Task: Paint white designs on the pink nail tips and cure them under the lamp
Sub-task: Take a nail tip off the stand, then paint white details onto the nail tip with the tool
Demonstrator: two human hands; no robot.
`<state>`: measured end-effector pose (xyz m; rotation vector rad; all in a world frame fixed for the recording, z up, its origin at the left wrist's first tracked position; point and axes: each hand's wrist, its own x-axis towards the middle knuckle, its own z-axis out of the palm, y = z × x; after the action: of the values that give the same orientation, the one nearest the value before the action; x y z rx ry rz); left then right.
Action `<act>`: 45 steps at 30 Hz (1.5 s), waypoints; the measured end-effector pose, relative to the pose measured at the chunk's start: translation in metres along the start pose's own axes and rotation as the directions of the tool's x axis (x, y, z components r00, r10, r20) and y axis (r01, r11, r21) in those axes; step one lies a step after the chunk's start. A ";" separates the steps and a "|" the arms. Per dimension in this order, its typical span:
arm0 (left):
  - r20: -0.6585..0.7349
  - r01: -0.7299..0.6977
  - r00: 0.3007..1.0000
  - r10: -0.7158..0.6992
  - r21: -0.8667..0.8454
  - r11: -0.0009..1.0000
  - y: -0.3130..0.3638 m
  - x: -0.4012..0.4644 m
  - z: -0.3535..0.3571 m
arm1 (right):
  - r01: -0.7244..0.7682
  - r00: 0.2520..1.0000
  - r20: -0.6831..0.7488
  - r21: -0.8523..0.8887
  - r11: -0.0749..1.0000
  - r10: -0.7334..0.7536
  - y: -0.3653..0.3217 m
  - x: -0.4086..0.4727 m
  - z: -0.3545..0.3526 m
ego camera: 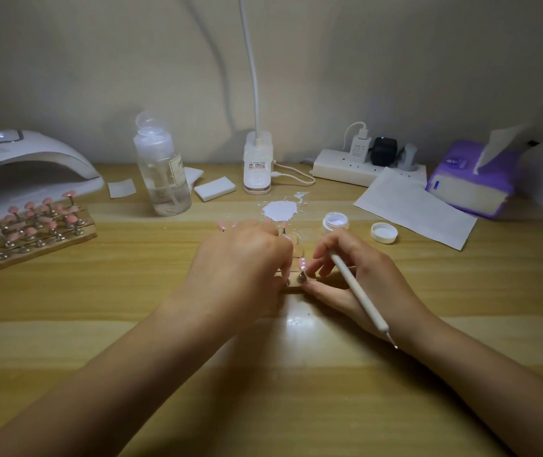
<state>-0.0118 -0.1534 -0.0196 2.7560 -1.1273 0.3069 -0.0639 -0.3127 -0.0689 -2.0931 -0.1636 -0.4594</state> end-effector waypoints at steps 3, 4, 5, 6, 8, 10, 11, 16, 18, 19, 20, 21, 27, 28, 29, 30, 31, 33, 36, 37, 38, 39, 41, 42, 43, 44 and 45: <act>-0.029 -0.036 0.999 0.035 -0.022 0.999 0.001 -0.001 0.002 | 0.010 1.000 -0.007 -0.010 1.000 -0.010 0.002 0.000 0.000; -0.038 -0.047 0.998 0.045 -0.057 0.997 0.001 -0.002 0.001 | 0.007 1.000 -0.006 -0.005 1.000 -0.007 0.003 0.000 0.000; -0.047 -0.056 0.998 0.052 -0.103 0.993 0.001 -0.002 -0.002 | 0.003 1.000 -0.006 0.005 1.000 -0.003 0.003 0.000 0.000; -0.060 -0.062 0.997 0.054 -0.152 0.986 0.000 -0.003 -0.006 | -0.002 1.000 -0.007 0.021 1.000 0.002 0.002 0.000 0.000; -0.090 -0.066 0.995 0.044 -0.267 0.961 -0.001 -0.004 -0.017 | -0.015 1.000 0.003 0.056 0.998 0.015 0.002 -0.001 -0.003; -0.146 -0.075 0.989 0.010 -0.453 0.888 0.004 -0.005 -0.029 | -0.015 1.000 0.019 0.029 0.999 0.014 0.001 -0.003 -0.007; -0.181 -0.080 0.983 -0.023 -0.544 0.835 0.008 -0.005 -0.034 | -0.007 1.000 0.015 -0.019 1.000 0.007 0.001 -0.003 -0.010; -0.151 -0.082 0.981 -0.119 -0.888 0.452 0.024 -0.008 -0.036 | -0.039 0.958 -0.280 0.074 0.997 0.058 -0.003 0.008 -0.029; -0.089 -0.059 0.994 -0.070 -0.934 0.353 0.030 -0.009 -0.027 | -0.082 0.905 -0.393 0.211 0.974 0.161 -0.004 0.016 -0.039; -0.071 -0.058 0.997 -0.029 -0.943 0.328 0.033 -0.010 -0.020 | -0.102 0.879 -0.426 0.271 0.957 0.214 -0.004 0.019 -0.043; -0.060 -0.064 0.998 0.021 -0.947 0.315 0.036 -0.011 -0.013 | -0.122 0.856 -0.445 0.320 0.940 0.263 -0.004 0.022 -0.046; -0.045 -0.065 0.996 0.074 -0.950 0.306 0.039 -0.011 -0.005 | -0.142 0.843 -0.449 0.346 0.927 0.296 -0.003 0.026 -0.048; 0.050 0.005 0.988 0.147 -0.957 0.291 0.047 -0.007 0.035 | -0.197 0.884 -0.420 0.060 0.979 0.203 0.014 0.049 -0.045; 0.040 0.000 0.990 0.137 -0.959 0.285 0.047 -0.006 0.038 | -0.182 0.876 -0.445 0.047 0.982 0.183 0.017 0.053 -0.044; 0.023 -0.013 0.992 0.123 -0.959 0.283 0.047 -0.006 0.040 | -0.169 0.863 -0.477 0.038 0.985 0.167 0.019 0.057 -0.042; 0.005 -0.027 0.994 0.110 -0.957 0.289 0.047 -0.006 0.041 | -0.164 0.848 -0.507 0.022 0.986 0.152 0.022 0.061 -0.040; -0.008 -0.036 0.995 0.095 -0.952 0.303 0.047 -0.005 0.042 | -0.165 0.836 -0.532 -0.008 0.986 0.135 0.025 0.064 -0.037; -0.005 -0.019 0.999 0.044 -0.945 0.325 0.047 -0.005 0.045 | -0.165 0.818 -0.569 -0.087 0.983 0.087 0.031 0.068 -0.030; 0.025 0.038 0.999 -0.044 -0.945 0.324 0.048 -0.005 0.050 | -0.140 0.820 -0.572 -0.168 0.976 0.019 0.037 0.067 -0.022; 0.029 0.045 0.998 -0.053 -0.942 0.332 0.049 -0.005 0.051 | -0.125 0.827 -0.562 -0.194 0.973 -0.006 0.039 0.066 -0.021; 0.034 0.051 0.998 -0.057 -0.942 0.332 0.050 -0.005 0.051 | -0.108 0.833 -0.552 -0.214 0.971 -0.029 0.039 0.066 -0.020; 0.040 0.057 0.998 -0.058 -0.943 0.328 0.050 -0.005 0.051 | -0.095 0.838 -0.545 -0.225 0.970 -0.045 0.040 0.066 -0.020; 0.053 0.070 0.997 -0.061 -0.944 0.324 0.050 -0.005 0.049 | -0.080 0.841 -0.537 -0.233 0.969 -0.060 0.040 0.067 -0.020; 0.057 0.075 0.996 -0.064 -0.943 0.324 0.050 -0.005 0.048 | -0.078 0.842 -0.537 -0.236 0.969 -0.063 0.041 0.067 -0.020; 0.053 0.072 0.996 -0.066 -0.942 0.327 0.050 -0.005 0.047 | -0.078 0.842 -0.535 -0.241 0.967 -0.065 0.041 0.067 -0.020; 0.044 0.064 0.997 -0.066 -0.941 0.331 0.051 -0.005 0.047 | -0.081 0.845 -0.531 -0.249 0.965 -0.066 0.042 0.067 -0.020; 0.035 0.055 0.997 -0.065 -0.940 0.336 0.052 -0.005 0.047 | -0.082 0.849 -0.524 -0.257 0.963 -0.067 0.043 0.067 -0.020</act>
<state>-0.0454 -0.1966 -0.0634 1.6757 -0.7706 -0.3047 0.0057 -0.3565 -0.0673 -2.1406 0.2483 -1.0890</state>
